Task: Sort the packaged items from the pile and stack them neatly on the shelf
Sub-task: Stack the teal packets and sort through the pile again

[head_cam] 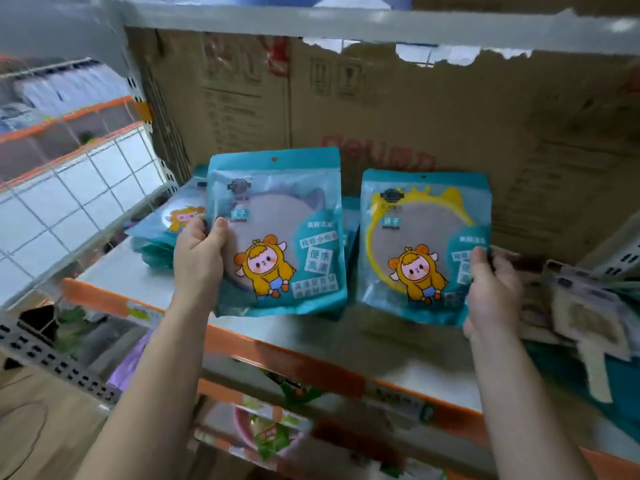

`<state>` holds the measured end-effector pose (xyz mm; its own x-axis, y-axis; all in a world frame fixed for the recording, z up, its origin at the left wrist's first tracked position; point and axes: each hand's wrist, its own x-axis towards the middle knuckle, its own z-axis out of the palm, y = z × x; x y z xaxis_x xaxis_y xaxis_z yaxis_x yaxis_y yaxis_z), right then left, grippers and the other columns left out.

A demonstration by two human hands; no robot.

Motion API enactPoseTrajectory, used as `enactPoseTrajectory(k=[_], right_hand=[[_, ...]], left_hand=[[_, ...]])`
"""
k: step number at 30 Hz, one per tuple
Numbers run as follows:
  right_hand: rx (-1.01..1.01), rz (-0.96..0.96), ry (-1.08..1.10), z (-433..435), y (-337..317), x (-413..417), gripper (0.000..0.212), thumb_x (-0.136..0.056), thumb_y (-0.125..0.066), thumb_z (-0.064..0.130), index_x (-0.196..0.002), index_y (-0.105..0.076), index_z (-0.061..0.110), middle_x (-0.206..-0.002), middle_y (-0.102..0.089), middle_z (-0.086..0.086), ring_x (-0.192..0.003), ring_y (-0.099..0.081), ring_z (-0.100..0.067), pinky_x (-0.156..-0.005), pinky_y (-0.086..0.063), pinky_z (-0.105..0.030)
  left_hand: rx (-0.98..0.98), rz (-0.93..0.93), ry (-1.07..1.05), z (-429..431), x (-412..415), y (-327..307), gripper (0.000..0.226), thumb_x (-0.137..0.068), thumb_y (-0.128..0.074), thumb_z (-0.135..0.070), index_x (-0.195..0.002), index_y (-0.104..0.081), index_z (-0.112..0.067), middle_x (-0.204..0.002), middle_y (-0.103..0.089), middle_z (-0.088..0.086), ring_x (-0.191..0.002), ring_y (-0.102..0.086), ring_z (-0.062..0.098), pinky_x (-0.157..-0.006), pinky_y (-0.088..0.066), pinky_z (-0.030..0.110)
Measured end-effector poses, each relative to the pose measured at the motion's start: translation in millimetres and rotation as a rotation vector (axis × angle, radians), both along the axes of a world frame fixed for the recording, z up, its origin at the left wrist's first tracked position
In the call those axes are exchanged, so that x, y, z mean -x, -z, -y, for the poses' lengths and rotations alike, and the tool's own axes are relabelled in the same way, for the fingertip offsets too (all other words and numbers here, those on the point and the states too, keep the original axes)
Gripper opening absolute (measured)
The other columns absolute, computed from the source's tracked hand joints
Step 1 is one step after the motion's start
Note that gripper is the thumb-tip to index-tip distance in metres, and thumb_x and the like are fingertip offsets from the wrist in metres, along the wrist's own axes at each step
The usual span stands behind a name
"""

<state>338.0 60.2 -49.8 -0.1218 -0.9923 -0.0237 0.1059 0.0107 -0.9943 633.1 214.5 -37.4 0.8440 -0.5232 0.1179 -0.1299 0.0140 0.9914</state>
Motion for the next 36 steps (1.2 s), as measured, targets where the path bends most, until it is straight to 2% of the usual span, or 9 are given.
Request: enactPoseTrajectory(k=[4,6,9,14,17,21,26,32,36], right_hand=[[-0.018,0.045,0.061,-18,1,-38,0.019,-0.100,-0.052,0.025,-0.085,-0.064,0.023,-0.086,-0.070,0.006,-0.086,-0.068,-0.019,-0.079,-0.055,-0.039],[-0.035,0.064,0.084,-28,3,-55,0.018,-0.099,-0.054,0.026,-0.087,-0.066,0.021,-0.084,-0.071,0.004,-0.080,-0.068,-0.018,-0.075,-0.055,-0.039],[-0.045,0.073,0.120,-44,6,-78,0.018,-0.099,-0.054,0.023,-0.086,-0.066,0.019,-0.073,-0.070,0.008,-0.065,-0.067,-0.008,-0.062,-0.053,-0.028],[-0.047,0.039,0.135,-69,3,-109,0.014,-0.100,-0.052,0.022,-0.099,-0.065,0.017,-0.083,-0.069,0.004,-0.071,-0.067,-0.009,-0.062,-0.052,-0.027],[-0.053,0.008,0.138,-78,0,-121,0.019,-0.101,-0.050,0.021,-0.110,-0.063,0.011,-0.091,-0.068,0.001,-0.080,-0.066,-0.014,-0.068,-0.053,-0.030],[-0.049,-0.003,0.162,-81,1,-130,0.022,-0.100,-0.051,0.022,-0.114,-0.064,0.011,-0.097,-0.070,-0.002,-0.086,-0.067,-0.018,-0.072,-0.054,-0.033],[-0.042,-0.002,0.172,-83,2,-137,0.013,-0.100,-0.053,0.023,-0.098,-0.065,0.018,-0.095,-0.070,-0.003,-0.086,-0.068,-0.020,-0.073,-0.054,-0.034],[-0.049,-0.022,0.186,-90,6,-141,0.015,-0.100,-0.053,0.025,-0.093,-0.066,0.022,-0.094,-0.071,0.000,-0.089,-0.069,-0.020,-0.074,-0.055,-0.036],[-0.060,-0.023,0.177,-93,6,-141,0.013,-0.099,-0.053,0.027,-0.095,-0.065,0.023,-0.097,-0.071,0.000,-0.093,-0.069,-0.021,-0.077,-0.056,-0.038]], left_hand=[[-0.043,0.005,0.081,9,-68,-4,0.016,-0.096,-0.054,-0.031,-0.084,-0.058,-0.022,-0.079,-0.064,0.009,-0.065,-0.060,0.032,-0.054,-0.050,0.036],[-0.085,-0.010,0.104,13,-102,-3,0.012,-0.097,-0.054,-0.029,-0.092,-0.060,-0.021,-0.092,-0.068,0.011,-0.075,-0.065,0.030,-0.058,-0.057,0.038],[-0.161,-0.004,0.110,17,-146,-1,0.012,-0.092,-0.056,-0.030,-0.098,-0.063,-0.022,-0.098,-0.070,0.008,-0.089,-0.068,0.030,-0.081,-0.058,0.050],[-0.338,0.133,0.173,26,-194,-5,0.023,-0.100,-0.050,-0.028,-0.106,-0.059,-0.007,-0.080,-0.062,0.004,-0.064,-0.059,0.020,-0.054,-0.049,0.034],[-0.411,0.174,0.274,26,-212,-7,0.030,-0.096,-0.057,-0.040,-0.106,-0.059,-0.012,-0.089,-0.067,0.009,-0.063,-0.059,0.020,-0.059,-0.050,0.036],[-0.545,0.244,0.429,27,-224,-10,0.029,-0.080,-0.076,-0.043,-0.088,-0.054,-0.026,-0.084,-0.069,-0.003,-0.073,-0.069,0.019,-0.070,-0.059,0.039],[-0.607,0.349,0.379,32,-227,-16,0.039,-0.080,-0.076,-0.044,-0.098,-0.053,-0.018,-0.080,-0.061,-0.008,-0.069,-0.061,0.010,-0.052,-0.045,0.026],[-0.684,0.456,0.390,29,-236,-11,0.039,-0.079,-0.073,-0.050,-0.089,-0.056,-0.017,-0.078,-0.061,-0.002,-0.065,-0.058,0.012,-0.051,-0.040,0.026],[-0.683,0.515,0.366,24,-244,-7,0.046,-0.080,-0.072,-0.051,-0.099,-0.056,-0.013,-0.087,-0.062,0.001,-0.065,-0.055,0.009,-0.051,-0.037,0.026]])
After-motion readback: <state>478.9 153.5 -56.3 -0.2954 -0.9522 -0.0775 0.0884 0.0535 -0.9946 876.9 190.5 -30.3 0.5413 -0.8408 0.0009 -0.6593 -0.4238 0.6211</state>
